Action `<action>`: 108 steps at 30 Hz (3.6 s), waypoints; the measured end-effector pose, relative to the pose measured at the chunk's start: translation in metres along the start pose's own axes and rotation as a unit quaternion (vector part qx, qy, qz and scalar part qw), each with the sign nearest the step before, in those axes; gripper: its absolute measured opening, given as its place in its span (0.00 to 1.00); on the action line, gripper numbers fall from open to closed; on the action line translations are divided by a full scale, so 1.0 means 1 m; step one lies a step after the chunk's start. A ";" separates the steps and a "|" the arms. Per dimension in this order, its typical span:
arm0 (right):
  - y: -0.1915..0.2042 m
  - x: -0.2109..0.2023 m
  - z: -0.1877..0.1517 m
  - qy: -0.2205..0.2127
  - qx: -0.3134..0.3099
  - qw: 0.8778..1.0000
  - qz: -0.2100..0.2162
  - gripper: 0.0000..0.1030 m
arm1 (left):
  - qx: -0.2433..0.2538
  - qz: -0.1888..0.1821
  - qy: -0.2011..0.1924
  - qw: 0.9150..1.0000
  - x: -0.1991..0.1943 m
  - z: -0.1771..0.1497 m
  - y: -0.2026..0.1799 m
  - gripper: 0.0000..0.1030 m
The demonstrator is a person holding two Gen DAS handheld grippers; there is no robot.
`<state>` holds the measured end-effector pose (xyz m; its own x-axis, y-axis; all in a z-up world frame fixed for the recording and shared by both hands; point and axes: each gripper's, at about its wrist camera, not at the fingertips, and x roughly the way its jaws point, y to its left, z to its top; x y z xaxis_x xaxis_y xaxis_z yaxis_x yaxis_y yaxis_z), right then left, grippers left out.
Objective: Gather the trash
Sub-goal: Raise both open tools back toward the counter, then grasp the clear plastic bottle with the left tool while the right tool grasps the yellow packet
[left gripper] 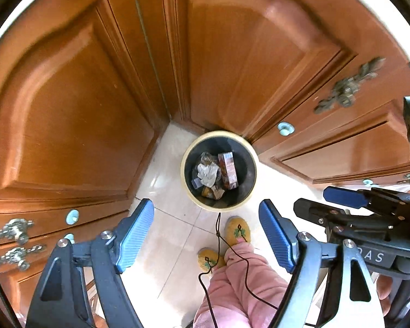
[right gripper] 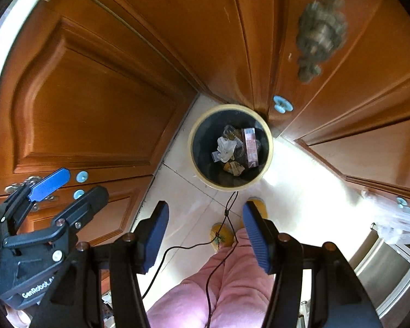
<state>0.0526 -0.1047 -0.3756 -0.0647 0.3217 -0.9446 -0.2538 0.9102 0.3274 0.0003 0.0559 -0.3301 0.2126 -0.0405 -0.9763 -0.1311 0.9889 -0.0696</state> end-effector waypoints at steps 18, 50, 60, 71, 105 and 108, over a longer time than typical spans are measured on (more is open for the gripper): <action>0.033 -0.162 -0.036 -0.104 0.006 0.995 0.010 0.55 | 0.033 0.007 -0.102 0.994 -0.177 -0.001 -0.019 0.83; 0.065 -0.406 -0.101 -0.334 -0.018 0.942 -0.019 0.55 | 0.151 -0.044 -0.276 0.948 -0.387 0.021 -0.051 0.84; 0.041 -0.440 -0.062 -0.364 -0.028 0.930 -0.048 0.55 | 0.208 -0.021 -0.303 0.930 -0.409 0.074 -0.102 0.87; -0.052 -0.472 0.053 -0.371 0.009 0.928 -0.025 0.61 | 0.240 -0.018 -0.299 0.923 -0.384 0.203 -0.176 0.89; -0.307 -0.310 0.428 -0.218 0.120 0.961 0.120 0.61 | 0.108 0.012 -0.096 0.989 -0.083 0.556 -0.245 0.81; -0.306 -0.303 0.437 -0.216 0.110 0.960 0.139 0.61 | 0.110 0.006 -0.087 0.990 -0.072 0.559 -0.246 0.77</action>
<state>0.5712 -0.3667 -0.1801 0.3184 0.5955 -0.7376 -0.0724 0.7911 0.6074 0.5583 -0.1051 -0.1278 0.3780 -0.0231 -0.9255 0.0763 0.9971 0.0063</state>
